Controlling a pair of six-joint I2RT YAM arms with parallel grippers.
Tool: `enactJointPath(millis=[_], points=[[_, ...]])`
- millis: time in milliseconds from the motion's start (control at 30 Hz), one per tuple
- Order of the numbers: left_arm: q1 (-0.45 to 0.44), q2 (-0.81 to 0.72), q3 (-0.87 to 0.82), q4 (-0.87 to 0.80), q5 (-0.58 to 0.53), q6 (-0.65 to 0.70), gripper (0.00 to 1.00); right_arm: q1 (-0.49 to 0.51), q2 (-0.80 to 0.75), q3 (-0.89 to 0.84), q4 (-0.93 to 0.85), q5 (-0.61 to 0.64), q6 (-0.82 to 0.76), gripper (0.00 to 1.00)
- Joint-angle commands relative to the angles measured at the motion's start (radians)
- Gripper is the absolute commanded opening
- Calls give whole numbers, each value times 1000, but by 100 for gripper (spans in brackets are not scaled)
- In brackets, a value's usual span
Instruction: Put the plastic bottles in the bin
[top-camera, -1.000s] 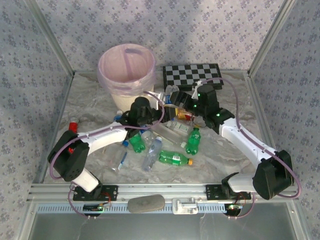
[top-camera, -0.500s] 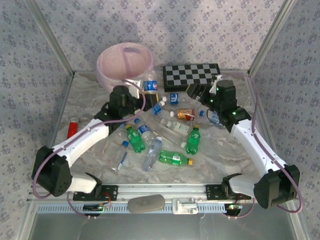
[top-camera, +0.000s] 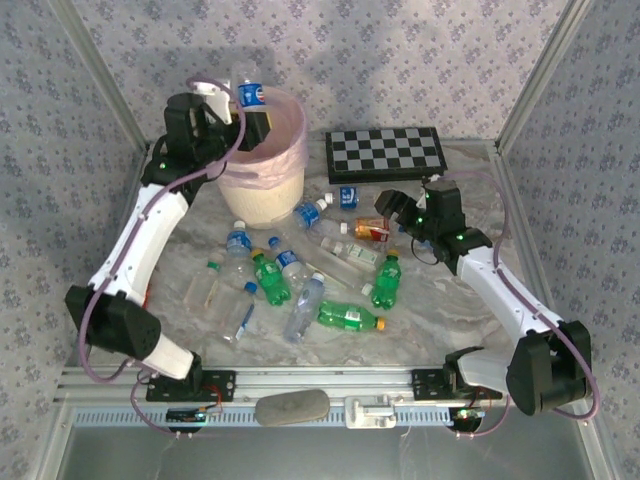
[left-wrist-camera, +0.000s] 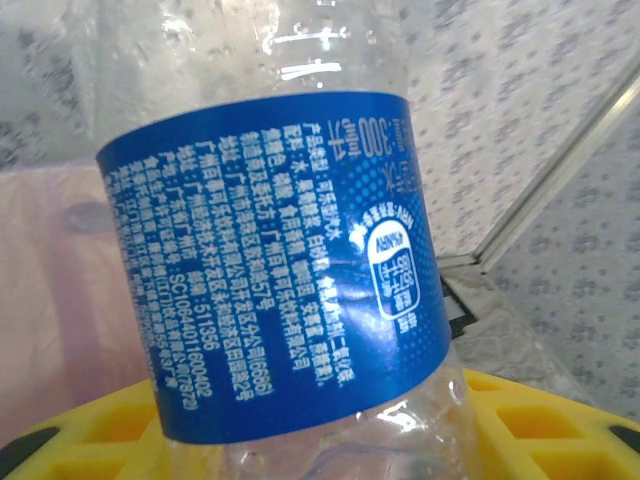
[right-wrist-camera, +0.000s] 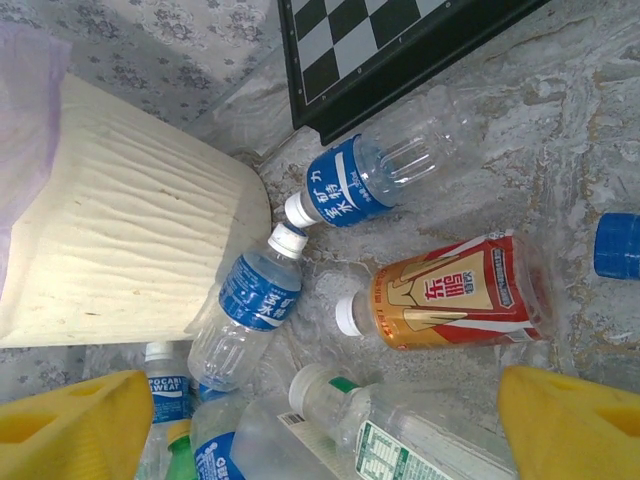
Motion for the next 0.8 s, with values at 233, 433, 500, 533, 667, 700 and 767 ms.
enactJointPath(millis=[233,433,500,533,667,700,767], points=[[63,274,331,-346,19,78,51,13,-22,-38,1,23,5,91],[64,333,361,-392,6,76,52,13,-54,-60,-35,65,-9,91],[64,338,361,-393,-3,73,54,13,-62,-63,-45,77,-16,91],[64,340,361,-392,-7,72,56,13,-65,-64,-50,80,-19,91],[64,336,371,-391,-10,64,66,11,-63,-64,-53,86,-24,91],[63,335,376,-393,-11,63,71,11,-61,-64,-52,86,-24,91],[62,324,383,-394,-14,63,81,12,-54,-62,-50,86,-24,91]])
